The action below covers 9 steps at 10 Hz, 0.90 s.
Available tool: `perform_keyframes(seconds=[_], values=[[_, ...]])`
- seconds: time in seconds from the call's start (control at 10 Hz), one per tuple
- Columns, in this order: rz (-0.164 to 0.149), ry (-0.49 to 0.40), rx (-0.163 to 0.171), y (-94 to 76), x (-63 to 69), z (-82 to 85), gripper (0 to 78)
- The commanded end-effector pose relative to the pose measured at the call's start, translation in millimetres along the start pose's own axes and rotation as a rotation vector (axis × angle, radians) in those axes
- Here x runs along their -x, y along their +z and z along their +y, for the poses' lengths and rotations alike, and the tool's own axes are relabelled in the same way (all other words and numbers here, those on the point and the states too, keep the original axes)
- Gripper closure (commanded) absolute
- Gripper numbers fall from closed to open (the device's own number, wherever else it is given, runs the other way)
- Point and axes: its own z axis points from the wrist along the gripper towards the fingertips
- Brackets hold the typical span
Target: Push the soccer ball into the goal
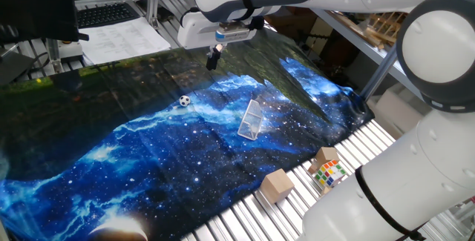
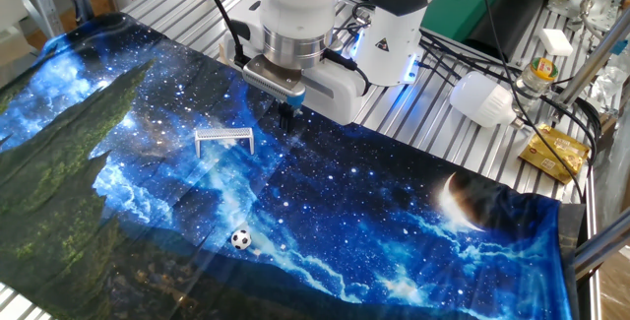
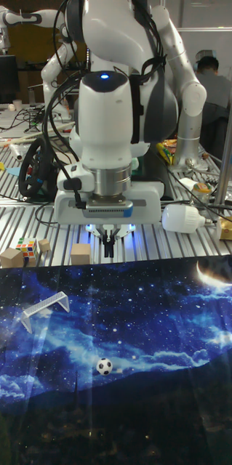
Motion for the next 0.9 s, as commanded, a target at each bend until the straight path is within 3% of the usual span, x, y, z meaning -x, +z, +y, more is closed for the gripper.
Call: perform_keyframes(seconds=[0.1, 0.6, 0.9], values=[[0.103, -0.037, 0.031, 0.0, 0.0, 0.1, 77.6], [0.103, -0.03, 0.034, -1.1, 3.3, 6.5, 77.6], [0.103, -0.049, 0.033, -2.4, 12.5, 9.6, 77.6]])
